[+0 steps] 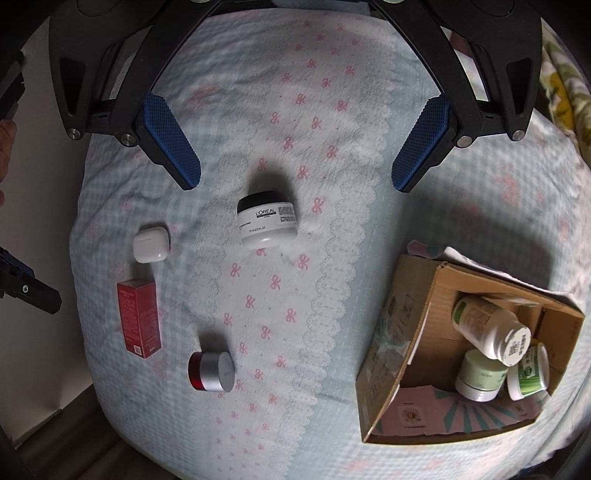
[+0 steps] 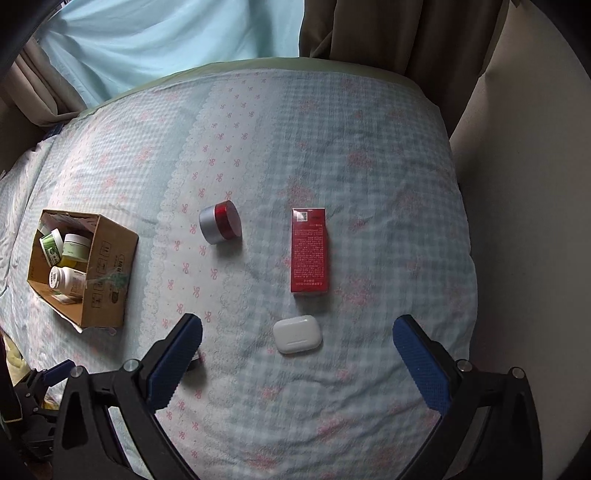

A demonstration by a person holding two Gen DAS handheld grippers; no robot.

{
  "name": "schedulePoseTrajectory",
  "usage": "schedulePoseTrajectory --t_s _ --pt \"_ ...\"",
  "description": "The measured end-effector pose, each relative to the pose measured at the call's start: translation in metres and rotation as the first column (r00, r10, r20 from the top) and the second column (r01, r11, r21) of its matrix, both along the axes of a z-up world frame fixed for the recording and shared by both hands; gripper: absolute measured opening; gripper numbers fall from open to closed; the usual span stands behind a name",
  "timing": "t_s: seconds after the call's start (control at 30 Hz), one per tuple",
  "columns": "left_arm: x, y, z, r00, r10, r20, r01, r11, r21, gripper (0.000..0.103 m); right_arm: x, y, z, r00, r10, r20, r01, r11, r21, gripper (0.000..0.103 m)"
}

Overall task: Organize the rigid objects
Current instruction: 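Grasp the white L'Oreal jar with the left tool while the right tool grasps the red box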

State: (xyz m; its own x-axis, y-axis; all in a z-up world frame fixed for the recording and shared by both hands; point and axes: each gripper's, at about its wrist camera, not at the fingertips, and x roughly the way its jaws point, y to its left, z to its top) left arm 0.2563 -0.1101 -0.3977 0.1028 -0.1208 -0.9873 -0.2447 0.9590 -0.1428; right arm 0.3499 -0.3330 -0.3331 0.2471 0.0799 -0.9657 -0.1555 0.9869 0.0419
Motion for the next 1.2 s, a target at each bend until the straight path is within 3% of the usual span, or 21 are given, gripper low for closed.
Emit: schedulePoseTrajectory --t_s 0.2,0.3,0.4,0.53,0.6,0.67,0.77,0.83,1.07,1.2 --pt "0.025 -0.015 -0.058 0.997 0.045 -0.057 -0.045 0.999 0.001 0.102 0.045 -0.003 -0.060 0.997 0.052 -0.064 -0.053 0.999 -0.013 0.096" --pt "0.031 -0.021 -0.077 0.997 0.046 -0.060 -0.046 0.999 -0.001 0.100 0.061 -0.002 -0.088 0.992 0.058 -0.112 -0.060 0.998 -0.012 0.082" --pt "0.032 -0.025 -0.092 0.997 0.045 -0.064 -0.045 0.999 -0.001 0.099 0.072 0.000 -0.108 0.989 0.045 -0.142 -0.048 0.999 -0.016 0.081" --pt "0.036 -0.026 -0.107 0.994 0.059 -0.090 -0.059 0.998 0.000 0.087 0.079 0.005 -0.128 0.984 0.041 -0.174 -0.050 0.998 -0.046 0.071" --pt "0.037 -0.026 -0.110 0.993 0.067 -0.093 -0.066 0.998 0.008 0.086 0.081 0.007 -0.133 0.983 0.034 -0.180 -0.044 0.998 -0.052 0.068" --pt "0.037 -0.027 -0.113 0.993 0.060 -0.098 -0.059 0.998 0.019 0.069 0.082 0.009 -0.137 0.983 0.028 -0.183 -0.039 0.998 -0.057 0.063" --pt "0.037 -0.030 -0.112 0.995 0.044 -0.087 -0.044 0.999 0.003 0.057 0.083 0.013 -0.142 0.981 0.033 -0.193 -0.045 0.997 -0.060 0.047" --pt "0.039 -0.038 -0.111 0.996 0.032 -0.081 -0.032 0.999 0.003 0.055 0.083 0.017 -0.144 0.979 0.036 -0.199 -0.048 0.997 -0.056 0.039" --pt "0.043 -0.043 -0.106 0.998 0.009 -0.068 -0.010 1.000 -0.017 0.055 0.082 0.025 -0.145 0.978 0.025 -0.209 -0.037 0.998 -0.054 0.038" --pt "0.044 -0.039 -0.090 0.999 -0.039 0.006 0.039 0.998 -0.040 0.054 0.085 0.011 -0.138 0.979 0.002 -0.202 -0.008 1.000 -0.028 0.038"
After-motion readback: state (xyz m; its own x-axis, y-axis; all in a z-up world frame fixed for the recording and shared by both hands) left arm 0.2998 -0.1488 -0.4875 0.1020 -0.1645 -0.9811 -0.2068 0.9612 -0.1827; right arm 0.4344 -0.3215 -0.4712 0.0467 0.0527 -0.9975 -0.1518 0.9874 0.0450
